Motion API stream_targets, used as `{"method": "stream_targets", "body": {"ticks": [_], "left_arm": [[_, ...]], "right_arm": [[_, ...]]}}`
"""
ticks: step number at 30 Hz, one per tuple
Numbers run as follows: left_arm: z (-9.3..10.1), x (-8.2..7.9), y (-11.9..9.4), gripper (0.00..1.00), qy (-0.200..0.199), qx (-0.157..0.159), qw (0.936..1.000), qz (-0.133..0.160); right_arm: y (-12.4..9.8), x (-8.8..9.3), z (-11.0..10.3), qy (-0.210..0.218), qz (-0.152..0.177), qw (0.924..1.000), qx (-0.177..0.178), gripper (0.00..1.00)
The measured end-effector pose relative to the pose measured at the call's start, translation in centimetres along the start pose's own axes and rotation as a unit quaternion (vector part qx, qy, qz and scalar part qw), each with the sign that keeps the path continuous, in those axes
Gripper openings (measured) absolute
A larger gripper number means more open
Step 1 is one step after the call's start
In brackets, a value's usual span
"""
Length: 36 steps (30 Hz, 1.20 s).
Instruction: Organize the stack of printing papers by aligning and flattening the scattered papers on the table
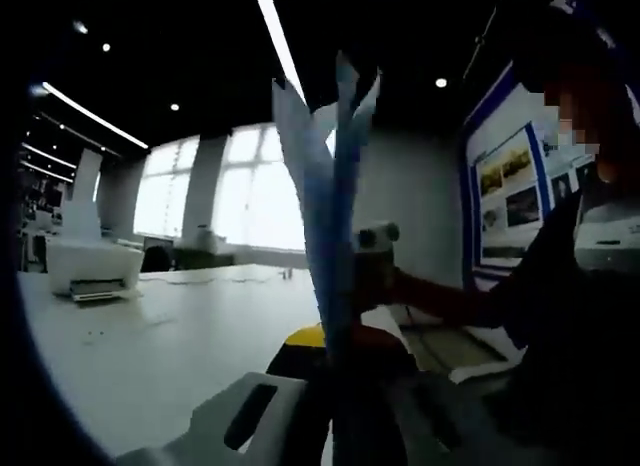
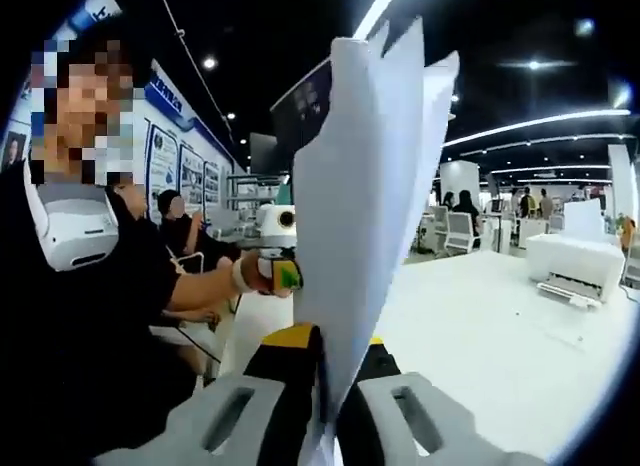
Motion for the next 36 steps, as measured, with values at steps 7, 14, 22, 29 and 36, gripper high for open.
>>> {"method": "stream_targets", "body": {"ticks": [7, 14, 22, 29, 36], "left_arm": [[0.2, -1.6, -0.1, 0.06, 0.012, -0.001, 0.9999, 0.006], [0.6, 0.9, -0.3, 0.11, 0.007, 0.015, 0.9996, -0.024], [0.6, 0.7, -0.3, 0.07, -0.004, 0.02, 0.9997, -0.012], [0.0, -0.1, -0.5, 0.06, -0.054, 0.009, 0.9985, -0.006], [-1.3, 0.1, -0.6, 0.06, -0.146, -0.014, 0.9891, -0.017]], "right_arm": [[0.2, -1.8, -0.4, -0.02, 0.001, 0.9998, 0.003, 0.0], [0.5, 1.3, 0.4, -0.001, -0.016, 0.9997, 0.017, 0.09], [0.3, 1.6, 0.5, -0.007, 0.001, 1.0, -0.007, 0.01], [0.9, 1.0, 0.6, 0.063, 0.007, 0.9979, -0.012, 0.0], [1.9, 0.7, 0.9, 0.158, 0.007, 0.9874, -0.002, 0.0]]}}
Point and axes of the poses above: the point that each gripper's makers call its tool centre point, and the gripper's own axes: y roughly forward along the fingers, z roughly to its right, x roughly out of its underside, the point moved 3 cm from there along -y, roughly backward along the fingers, and after that the axes turned 3 degrees about -x, right-handed, at the moved point
